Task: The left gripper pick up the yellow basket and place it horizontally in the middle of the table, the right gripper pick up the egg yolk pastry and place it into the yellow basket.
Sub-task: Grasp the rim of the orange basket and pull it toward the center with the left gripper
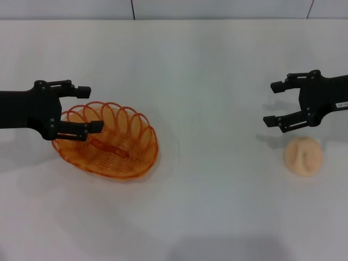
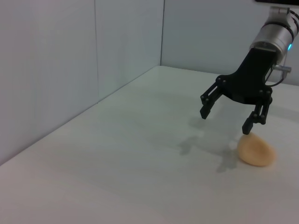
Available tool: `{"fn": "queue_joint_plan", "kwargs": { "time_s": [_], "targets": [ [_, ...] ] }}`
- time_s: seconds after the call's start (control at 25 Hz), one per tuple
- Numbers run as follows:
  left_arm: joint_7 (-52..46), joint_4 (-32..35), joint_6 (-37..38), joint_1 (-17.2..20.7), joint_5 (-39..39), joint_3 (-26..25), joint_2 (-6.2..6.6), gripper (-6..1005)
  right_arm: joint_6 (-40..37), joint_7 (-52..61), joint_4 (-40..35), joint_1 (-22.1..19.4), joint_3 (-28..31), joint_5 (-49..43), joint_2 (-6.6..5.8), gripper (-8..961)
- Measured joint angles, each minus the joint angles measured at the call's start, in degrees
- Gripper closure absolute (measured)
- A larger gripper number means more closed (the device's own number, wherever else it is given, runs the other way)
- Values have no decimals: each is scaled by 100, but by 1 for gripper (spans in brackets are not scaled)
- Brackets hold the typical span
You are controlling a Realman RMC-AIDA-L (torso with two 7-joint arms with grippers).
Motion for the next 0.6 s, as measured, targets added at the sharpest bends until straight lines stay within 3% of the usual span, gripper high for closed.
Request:
{"fn": "queue_joint_plan", "kwargs": {
  "time_s": [0.6],
  "targets": [
    [0,1,-1,2,23,-4,-1,129,3,-40,1,0,0,9,25,83]
  ]
}}
